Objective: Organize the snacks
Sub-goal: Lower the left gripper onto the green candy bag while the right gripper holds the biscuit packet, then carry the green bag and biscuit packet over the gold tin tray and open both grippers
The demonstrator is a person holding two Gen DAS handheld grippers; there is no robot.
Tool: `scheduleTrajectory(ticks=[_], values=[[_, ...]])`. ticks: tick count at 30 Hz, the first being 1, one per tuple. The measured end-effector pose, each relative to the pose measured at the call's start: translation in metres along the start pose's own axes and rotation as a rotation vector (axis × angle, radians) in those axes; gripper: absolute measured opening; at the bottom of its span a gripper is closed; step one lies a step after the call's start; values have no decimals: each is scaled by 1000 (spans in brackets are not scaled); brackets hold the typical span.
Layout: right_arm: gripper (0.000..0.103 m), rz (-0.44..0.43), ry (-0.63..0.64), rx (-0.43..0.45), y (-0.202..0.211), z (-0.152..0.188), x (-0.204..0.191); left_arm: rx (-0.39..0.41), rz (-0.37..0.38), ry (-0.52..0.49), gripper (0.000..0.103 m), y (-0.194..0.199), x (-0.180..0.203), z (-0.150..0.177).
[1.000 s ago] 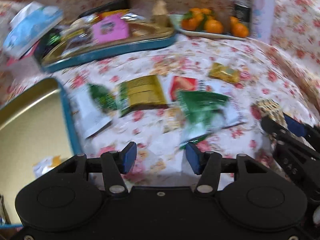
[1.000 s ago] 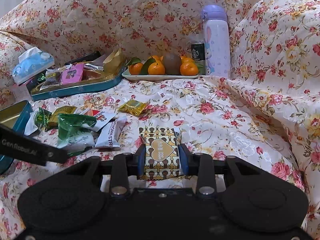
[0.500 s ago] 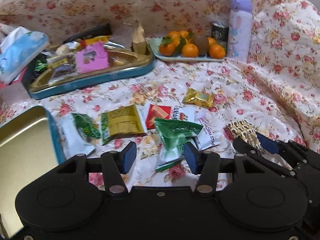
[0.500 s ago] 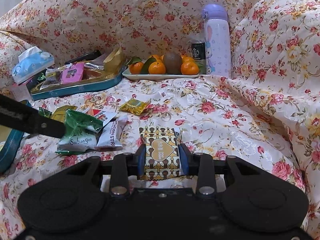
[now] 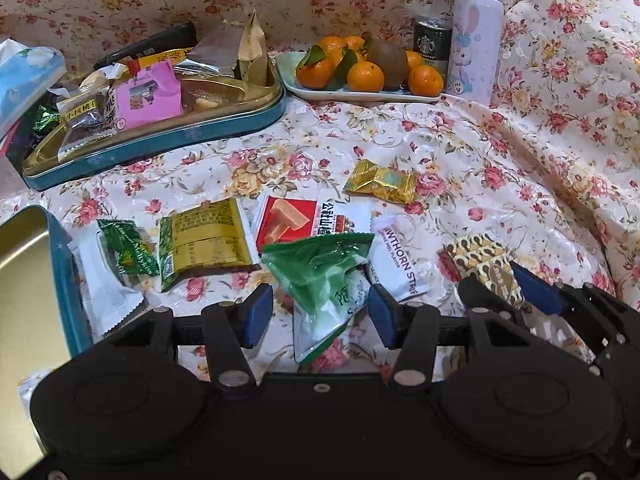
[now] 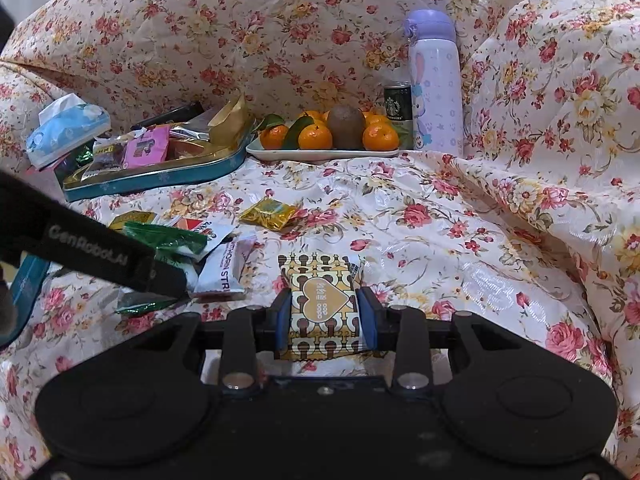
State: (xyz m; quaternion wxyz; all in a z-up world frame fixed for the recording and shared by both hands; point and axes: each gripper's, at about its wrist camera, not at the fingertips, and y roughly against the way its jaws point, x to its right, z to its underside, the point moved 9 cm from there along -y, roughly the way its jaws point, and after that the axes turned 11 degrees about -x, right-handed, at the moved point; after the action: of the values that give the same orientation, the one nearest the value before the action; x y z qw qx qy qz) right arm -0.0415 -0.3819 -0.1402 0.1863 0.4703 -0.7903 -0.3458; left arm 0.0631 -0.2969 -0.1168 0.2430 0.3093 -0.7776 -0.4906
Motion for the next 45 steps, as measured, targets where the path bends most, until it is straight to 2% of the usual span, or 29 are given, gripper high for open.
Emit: scheduleTrajectory(ticks=[7, 9, 13, 20, 27, 34, 40, 45], values=[[37, 3, 7, -1, -1, -1, 0, -7, 13, 40, 56, -8, -1, -1], [37, 4, 8, -2, -1, -1, 0, -1, 21, 56, 51, -6, -3, -1], [37, -1, 1, -4, -1, -2, 1, -7, 57, 96, 50, -3, -9, 1], [36, -2, 10, -1, 8, -1, -5, -3, 47, 110, 50, 14, -18, 15], [36, -14, 40, 6, 36, 4, -19, 9, 20, 92, 50, 38, -24, 41], [36, -58, 96, 1, 77, 22, -48, 3, -12, 99, 50, 63, -38, 76], [36, -123, 98, -58, 104, 50, -73, -28, -42, 171, 50, 76, -61, 109], [36, -158, 133, -97, 119, 73, -93, -41, -109, 233, 50, 84, -84, 135]])
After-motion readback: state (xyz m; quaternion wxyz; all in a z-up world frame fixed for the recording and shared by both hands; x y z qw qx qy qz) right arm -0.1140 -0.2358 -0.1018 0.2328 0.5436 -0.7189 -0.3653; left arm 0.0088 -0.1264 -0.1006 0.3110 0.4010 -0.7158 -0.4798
